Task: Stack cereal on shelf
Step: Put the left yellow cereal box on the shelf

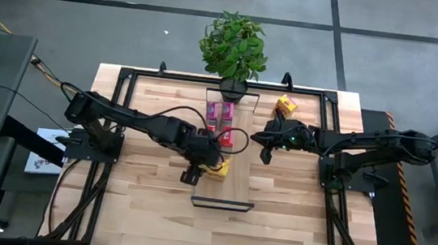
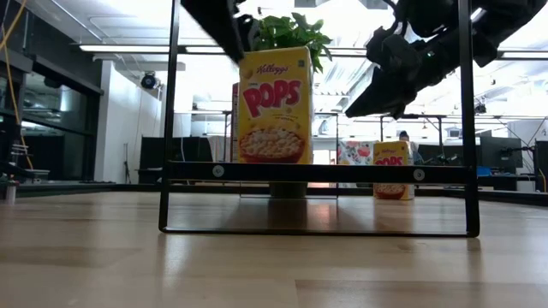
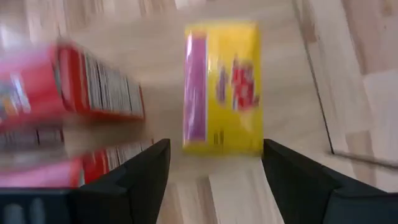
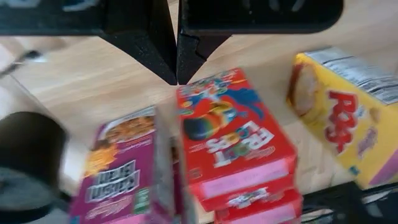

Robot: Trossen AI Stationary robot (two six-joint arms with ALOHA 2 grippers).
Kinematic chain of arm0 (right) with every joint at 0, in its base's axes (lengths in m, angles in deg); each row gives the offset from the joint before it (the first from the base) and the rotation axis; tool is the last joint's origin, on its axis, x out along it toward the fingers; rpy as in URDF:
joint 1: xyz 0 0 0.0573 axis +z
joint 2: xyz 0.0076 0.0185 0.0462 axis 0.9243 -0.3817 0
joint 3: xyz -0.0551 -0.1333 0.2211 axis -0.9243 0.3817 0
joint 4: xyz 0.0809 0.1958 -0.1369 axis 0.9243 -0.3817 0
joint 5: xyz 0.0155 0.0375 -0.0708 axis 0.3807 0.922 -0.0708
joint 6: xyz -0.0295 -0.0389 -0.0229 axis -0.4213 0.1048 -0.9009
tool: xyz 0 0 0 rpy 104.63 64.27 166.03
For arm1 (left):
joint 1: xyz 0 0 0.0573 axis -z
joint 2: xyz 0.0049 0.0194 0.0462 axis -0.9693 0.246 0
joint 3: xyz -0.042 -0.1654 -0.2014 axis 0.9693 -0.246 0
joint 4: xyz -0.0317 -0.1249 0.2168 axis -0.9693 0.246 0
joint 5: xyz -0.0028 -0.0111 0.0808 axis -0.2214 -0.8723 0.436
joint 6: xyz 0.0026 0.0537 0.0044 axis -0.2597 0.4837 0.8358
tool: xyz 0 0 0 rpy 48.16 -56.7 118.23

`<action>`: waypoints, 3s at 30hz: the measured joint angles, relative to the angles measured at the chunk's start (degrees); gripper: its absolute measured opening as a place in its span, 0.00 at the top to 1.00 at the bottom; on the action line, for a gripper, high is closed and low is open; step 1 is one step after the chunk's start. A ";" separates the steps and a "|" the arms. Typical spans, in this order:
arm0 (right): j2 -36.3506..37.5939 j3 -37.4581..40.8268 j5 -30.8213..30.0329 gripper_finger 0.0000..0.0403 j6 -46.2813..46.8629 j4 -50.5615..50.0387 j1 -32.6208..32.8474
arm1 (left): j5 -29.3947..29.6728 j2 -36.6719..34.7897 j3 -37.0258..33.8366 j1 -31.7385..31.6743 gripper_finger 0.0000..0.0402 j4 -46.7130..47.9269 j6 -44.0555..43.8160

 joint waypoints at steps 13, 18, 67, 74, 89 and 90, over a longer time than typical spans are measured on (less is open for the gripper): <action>-9.23 0.00 4.99 1.00 -4.58 6.40 6.81 | -0.07 -17.19 -29.96 6.24 0.91 -24.37 -8.29; -13.08 -0.09 6.20 1.00 -4.20 13.82 7.80 | 3.11 -24.99 -42.82 7.87 0.96 -47.81 -8.74; -28.08 -8.57 13.29 1.00 0.97 24.82 15.54 | 7.55 -12.29 -45.46 2.13 1.00 -60.77 -16.49; -28.08 -8.57 12.50 1.00 0.84 21.53 15.24 | 5.55 -13.99 -45.51 2.33 1.00 -59.42 -17.18; -28.12 -8.52 6.93 1.00 1.87 16.19 15.21 | 4.64 -17.03 -45.44 3.85 1.00 -59.45 -16.47; -28.12 -8.52 6.90 1.00 2.05 16.25 15.21 | 4.63 -17.03 -45.44 3.85 1.00 -59.45 -16.49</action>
